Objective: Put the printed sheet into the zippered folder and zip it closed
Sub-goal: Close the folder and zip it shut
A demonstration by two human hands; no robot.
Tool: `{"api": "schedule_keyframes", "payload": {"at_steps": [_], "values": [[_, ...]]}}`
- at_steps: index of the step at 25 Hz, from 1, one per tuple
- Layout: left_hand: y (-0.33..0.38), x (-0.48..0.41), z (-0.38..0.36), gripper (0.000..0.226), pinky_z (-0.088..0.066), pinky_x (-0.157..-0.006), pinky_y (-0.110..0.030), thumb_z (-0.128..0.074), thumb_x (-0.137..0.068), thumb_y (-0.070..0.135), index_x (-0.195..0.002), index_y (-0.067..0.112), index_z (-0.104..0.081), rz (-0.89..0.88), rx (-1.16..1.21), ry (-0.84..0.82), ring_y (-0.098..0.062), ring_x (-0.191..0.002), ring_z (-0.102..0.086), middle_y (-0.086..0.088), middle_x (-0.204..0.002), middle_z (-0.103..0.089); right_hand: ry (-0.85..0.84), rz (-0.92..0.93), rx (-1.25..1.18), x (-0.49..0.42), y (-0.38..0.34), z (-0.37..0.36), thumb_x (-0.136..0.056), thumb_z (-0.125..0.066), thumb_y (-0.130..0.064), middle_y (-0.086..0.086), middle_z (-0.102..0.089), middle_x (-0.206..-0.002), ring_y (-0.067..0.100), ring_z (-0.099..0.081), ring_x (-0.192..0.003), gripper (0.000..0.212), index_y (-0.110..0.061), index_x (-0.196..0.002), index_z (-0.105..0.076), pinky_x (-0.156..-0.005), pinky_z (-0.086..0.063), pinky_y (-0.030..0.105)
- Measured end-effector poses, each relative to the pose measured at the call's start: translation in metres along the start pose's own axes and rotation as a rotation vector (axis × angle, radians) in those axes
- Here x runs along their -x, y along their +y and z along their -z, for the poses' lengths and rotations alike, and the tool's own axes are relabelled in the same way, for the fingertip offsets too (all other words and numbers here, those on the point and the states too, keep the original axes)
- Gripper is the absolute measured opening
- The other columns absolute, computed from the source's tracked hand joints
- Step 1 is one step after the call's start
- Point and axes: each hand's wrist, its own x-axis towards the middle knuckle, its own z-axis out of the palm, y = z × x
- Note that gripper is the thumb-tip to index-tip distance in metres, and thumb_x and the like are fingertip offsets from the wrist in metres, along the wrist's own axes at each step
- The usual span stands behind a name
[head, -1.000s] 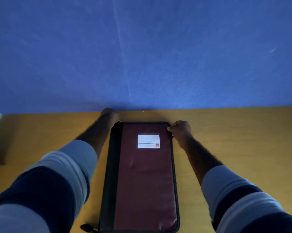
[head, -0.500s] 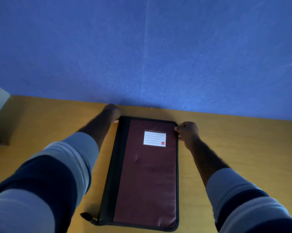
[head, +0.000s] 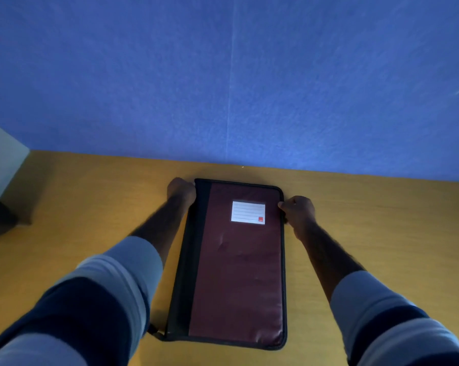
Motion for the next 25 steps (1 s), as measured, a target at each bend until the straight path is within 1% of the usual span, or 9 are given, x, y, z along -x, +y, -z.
{"api": "schedule_keyframes", "payload": {"at_steps": [3,6,8,10,12,15,18,22,25], "values": [[-0.028,0.035,0.004,0.039,-0.050,-0.084,-0.038,-0.052,-0.103,0.027,-0.114,-0.007,-0.068,-0.097,-0.017,0.028,-0.039,-0.108,-0.065,-0.024,-0.120,-0.068,0.010,0.035,0.125,0.036,0.018,-0.005,-0.088,-0.072,-0.026,0.013,-0.068,-0.081,0.028,-0.062,-0.074,0.022,-0.007,-0.080,-0.065,-0.067,-0.055,0.047],[-0.080,0.096,0.002,0.043,-0.050,-0.097,-0.041,-0.053,-0.104,0.029,-0.138,0.005,-0.056,-0.145,-0.019,0.027,-0.032,-0.120,-0.058,-0.016,-0.135,-0.057,0.021,0.076,0.258,0.084,0.050,-0.008,-0.090,-0.070,-0.029,0.009,-0.071,-0.090,0.028,-0.064,-0.079,0.018,-0.013,-0.084,-0.066,-0.059,-0.042,0.032],[-0.114,0.129,0.001,0.046,-0.050,-0.101,-0.041,-0.053,-0.103,0.030,-0.144,0.008,-0.051,-0.141,-0.030,0.022,-0.030,-0.123,-0.056,-0.014,-0.140,-0.054,0.030,0.089,0.264,0.115,0.071,-0.008,-0.091,-0.070,-0.029,0.013,-0.072,-0.105,0.034,-0.068,-0.094,0.026,-0.009,-0.107,-0.072,-0.067,-0.040,0.029],[-0.133,0.138,0.002,0.043,-0.051,-0.100,-0.044,-0.053,-0.103,0.028,-0.139,0.005,-0.056,-0.136,-0.025,-0.019,-0.033,-0.119,-0.059,-0.017,-0.136,-0.058,0.011,0.066,0.212,0.133,0.084,-0.009,-0.091,-0.072,-0.027,0.014,-0.072,-0.115,0.033,-0.068,-0.100,0.039,-0.005,-0.124,-0.068,-0.070,-0.045,0.030],[-0.135,0.137,0.007,0.036,-0.053,-0.095,-0.041,-0.054,-0.102,0.023,-0.133,0.005,-0.062,-0.149,0.014,-0.052,-0.030,-0.112,-0.063,-0.014,-0.131,-0.064,-0.018,0.054,0.138,0.140,0.086,-0.010,-0.089,-0.073,-0.022,0.013,-0.074,-0.111,0.032,-0.068,-0.095,0.036,-0.006,-0.121,-0.070,-0.071,-0.050,0.033],[-0.125,0.137,0.016,0.029,-0.054,-0.084,-0.031,-0.059,-0.099,0.016,-0.126,0.010,-0.068,-0.179,0.117,-0.073,-0.014,-0.097,-0.063,-0.006,-0.123,-0.071,-0.038,-0.006,-0.016,0.136,0.083,-0.007,-0.084,-0.076,-0.012,0.009,-0.076,-0.102,0.029,-0.068,-0.087,0.029,-0.008,-0.112,-0.074,-0.073,-0.055,0.039],[-0.124,0.138,0.019,0.035,-0.055,-0.084,-0.034,-0.064,-0.097,0.020,-0.131,0.011,-0.064,-0.140,0.154,-0.093,-0.019,-0.102,-0.066,-0.005,-0.124,-0.070,-0.073,-0.078,-0.139,0.131,0.082,-0.001,-0.081,-0.074,-0.003,0.007,-0.075,-0.097,0.029,-0.070,-0.086,0.033,-0.010,-0.113,-0.072,-0.077,-0.061,0.052],[-0.114,0.136,0.018,0.040,-0.052,-0.086,-0.034,-0.066,-0.097,0.023,-0.135,0.013,-0.060,-0.110,0.199,-0.067,-0.022,-0.108,-0.062,-0.004,-0.126,-0.065,-0.058,-0.083,-0.199,0.116,0.075,0.007,-0.081,-0.074,-0.006,0.007,-0.075,-0.089,0.027,-0.072,-0.080,0.036,-0.014,-0.115,-0.070,-0.069,-0.063,0.047],[-0.100,0.129,0.019,0.041,-0.048,-0.081,-0.030,-0.066,-0.097,0.022,-0.136,0.012,-0.059,-0.131,0.238,-0.049,-0.018,-0.101,-0.059,0.001,-0.115,-0.062,-0.063,-0.075,-0.211,0.101,0.061,0.012,-0.082,-0.073,-0.006,0.007,-0.076,-0.087,0.028,-0.073,-0.079,0.033,-0.017,-0.113,-0.069,-0.070,-0.063,0.052]]}}
